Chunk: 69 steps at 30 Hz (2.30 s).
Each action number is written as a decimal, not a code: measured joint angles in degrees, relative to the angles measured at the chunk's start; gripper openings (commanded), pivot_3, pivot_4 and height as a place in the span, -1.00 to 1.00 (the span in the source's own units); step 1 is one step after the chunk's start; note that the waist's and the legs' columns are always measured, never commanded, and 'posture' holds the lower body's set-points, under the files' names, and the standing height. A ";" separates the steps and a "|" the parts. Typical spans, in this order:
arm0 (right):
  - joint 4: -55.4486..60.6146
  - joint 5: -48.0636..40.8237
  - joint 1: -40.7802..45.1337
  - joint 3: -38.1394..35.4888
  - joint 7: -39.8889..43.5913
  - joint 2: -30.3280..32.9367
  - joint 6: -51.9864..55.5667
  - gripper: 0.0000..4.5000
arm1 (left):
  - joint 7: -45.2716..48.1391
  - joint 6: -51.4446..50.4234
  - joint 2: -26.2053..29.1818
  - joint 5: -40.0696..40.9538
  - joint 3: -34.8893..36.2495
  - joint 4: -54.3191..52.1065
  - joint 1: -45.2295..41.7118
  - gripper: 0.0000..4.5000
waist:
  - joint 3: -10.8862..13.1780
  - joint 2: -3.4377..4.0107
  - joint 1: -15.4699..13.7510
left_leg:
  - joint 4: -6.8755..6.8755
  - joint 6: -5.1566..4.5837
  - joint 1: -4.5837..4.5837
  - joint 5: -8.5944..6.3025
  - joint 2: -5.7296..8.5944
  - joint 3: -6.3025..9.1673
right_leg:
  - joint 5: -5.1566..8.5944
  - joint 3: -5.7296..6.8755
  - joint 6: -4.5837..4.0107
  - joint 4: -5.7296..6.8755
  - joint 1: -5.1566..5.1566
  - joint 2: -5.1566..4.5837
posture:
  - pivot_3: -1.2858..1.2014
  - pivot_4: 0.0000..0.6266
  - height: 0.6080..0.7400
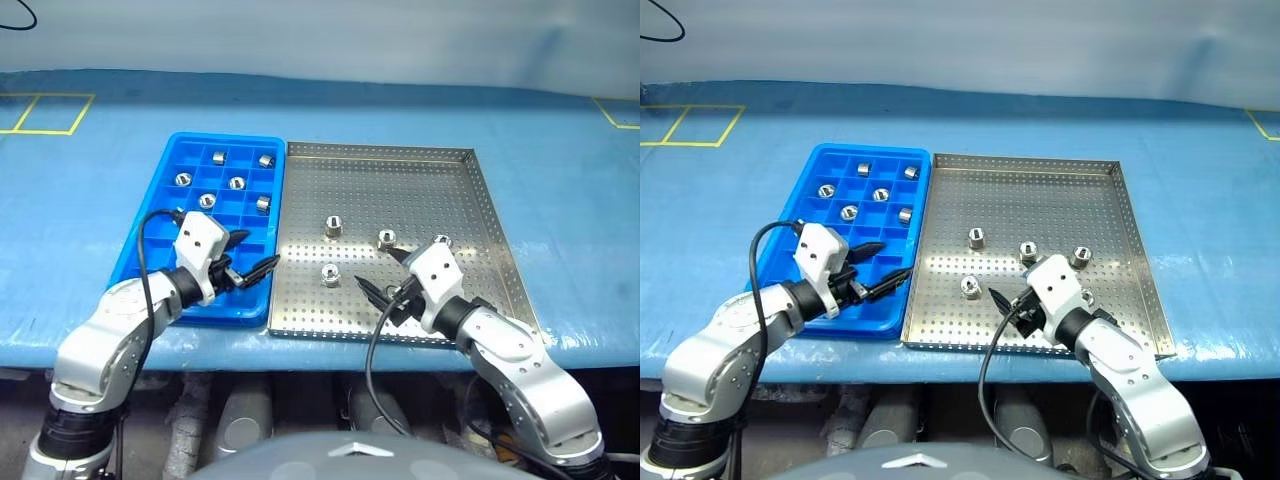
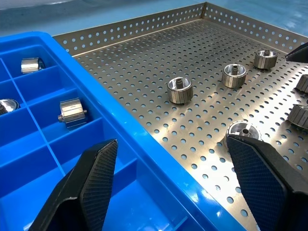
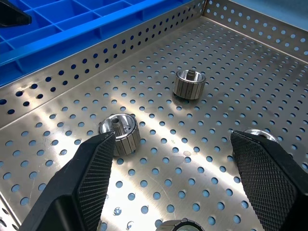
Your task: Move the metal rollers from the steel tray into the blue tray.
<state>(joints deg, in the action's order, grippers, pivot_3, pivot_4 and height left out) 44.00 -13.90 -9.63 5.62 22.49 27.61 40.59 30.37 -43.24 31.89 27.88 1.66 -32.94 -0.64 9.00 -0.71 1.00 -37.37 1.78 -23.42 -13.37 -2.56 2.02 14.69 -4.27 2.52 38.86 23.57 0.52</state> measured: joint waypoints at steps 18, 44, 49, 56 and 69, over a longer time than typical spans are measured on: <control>1.52 -0.02 -0.65 -0.27 -0.73 -0.07 0.07 0.79 | 2.17 -0.29 0.04 -1.28 -3.87 6.29 -10.37 0.77 | 0.00 -0.01 0.03 | -0.13 0.00 -0.04 0.01 0.03 0.06 | -0.01 0.05 0.03 0.01 -0.05 0.01 | 0.01 -0.52 1.00; 7.29 2.03 -9.56 -1.01 -8.00 -3.36 -0.04 0.79 | 20.25 12.30 -17.06 -26.62 -27.37 73.37 -55.97 0.77 | 0.00 -0.02 7.55 | -0.25 -0.28 -0.26 -0.16 0.10 -0.02 | -0.19 -0.18 0.41 -0.03 0.11 0.07 | -0.15 -0.52 1.00; 7.33 2.13 -9.63 -0.50 -8.33 -3.71 -0.20 0.79 | 22.38 11.59 -14.69 -27.88 -27.08 71.74 -54.91 0.77 | 0.00 -0.01 7.99 | -0.24 -0.28 -0.23 -0.16 0.08 -0.04 | -0.19 -0.21 0.42 -0.02 0.10 0.07 | -0.13 -0.52 1.00; 6.73 2.07 -7.63 0.10 -7.55 -3.66 -0.35 0.79 | 23.50 8.78 -12.25 -28.98 -26.85 68.12 -51.76 0.77 | 0.00 -0.02 7.34 | -0.26 -0.28 -0.25 -0.16 0.09 -0.03 | -0.20 -0.20 0.43 -0.01 0.10 0.05 | -0.10 -0.52 1.00; 5.94 2.08 -7.18 0.12 -6.90 -3.63 -0.47 0.80 | 23.73 8.42 -16.31 -28.84 -24.58 66.72 -50.48 0.21 | 0.00 -0.02 6.72 | -0.32 -0.29 -0.24 -0.16 0.10 -0.04 | -0.21 -0.22 0.45 0.02 0.08 0.06 | -0.12 -0.52 1.00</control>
<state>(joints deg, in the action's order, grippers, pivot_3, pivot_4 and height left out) 49.94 -11.82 -16.81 5.75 15.59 23.98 40.11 54.10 -34.83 15.58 -0.96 -22.92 33.78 -51.12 9.00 -0.73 7.73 -37.69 1.50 -23.66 -13.53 -2.46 1.98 14.48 -4.49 2.98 38.88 23.65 0.58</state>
